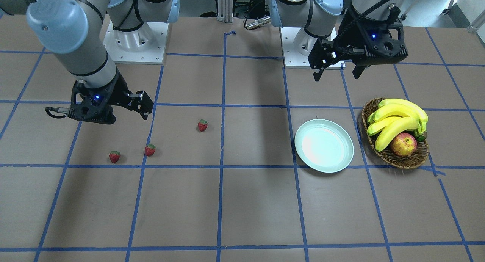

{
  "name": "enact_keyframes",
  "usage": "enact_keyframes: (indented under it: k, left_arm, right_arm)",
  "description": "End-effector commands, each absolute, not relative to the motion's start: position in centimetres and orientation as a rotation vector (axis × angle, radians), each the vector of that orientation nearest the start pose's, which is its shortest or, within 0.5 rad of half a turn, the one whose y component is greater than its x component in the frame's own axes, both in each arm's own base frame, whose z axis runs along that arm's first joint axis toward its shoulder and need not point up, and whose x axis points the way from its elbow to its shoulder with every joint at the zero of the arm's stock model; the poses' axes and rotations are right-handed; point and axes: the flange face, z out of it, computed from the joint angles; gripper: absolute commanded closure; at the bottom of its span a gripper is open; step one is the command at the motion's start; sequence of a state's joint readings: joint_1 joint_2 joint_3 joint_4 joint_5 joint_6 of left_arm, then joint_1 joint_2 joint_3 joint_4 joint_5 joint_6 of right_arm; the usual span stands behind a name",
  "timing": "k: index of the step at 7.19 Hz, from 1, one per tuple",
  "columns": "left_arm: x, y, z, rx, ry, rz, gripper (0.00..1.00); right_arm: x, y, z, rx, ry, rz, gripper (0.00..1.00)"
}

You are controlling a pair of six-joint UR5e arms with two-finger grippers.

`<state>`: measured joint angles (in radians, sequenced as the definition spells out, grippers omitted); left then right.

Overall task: Collect all strawberries into plate
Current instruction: 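Lower the right gripper onto the nearest strawberry and close on it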

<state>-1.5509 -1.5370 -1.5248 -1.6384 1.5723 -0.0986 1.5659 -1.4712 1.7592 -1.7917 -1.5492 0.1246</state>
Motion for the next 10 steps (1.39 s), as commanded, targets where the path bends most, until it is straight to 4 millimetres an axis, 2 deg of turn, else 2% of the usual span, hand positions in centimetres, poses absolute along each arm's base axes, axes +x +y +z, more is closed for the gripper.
enact_keyframes:
  k: [1,2,4,8,10]
  left_arm:
    - [-12.4,-48.0,52.0,-0.185,3.135,-0.019,0.0]
    - [-12.4,-48.0,52.0,-0.185,3.135,-0.019,0.0]
    - [-12.4,-48.0,52.0,-0.188,3.135,-0.019,0.0]
    - [-12.4,-48.0,52.0,-0.185,3.135,-0.019,0.0]
    - [-12.4,-48.0,52.0,-0.185,3.135,-0.019,0.0]
  right_arm:
    - [13.3,-50.8,30.7,0.266,3.114,0.119,0.0]
    - [13.3,-50.9,28.7,0.331,3.108,0.139,0.0]
    - [13.3,-51.1,26.2,0.356,3.107,0.197,0.0]
    - [13.2,-53.0,21.3,0.361,3.113,0.223,0.0]
    - [13.3,-53.4,20.2,0.369,3.106,0.219,0.0]
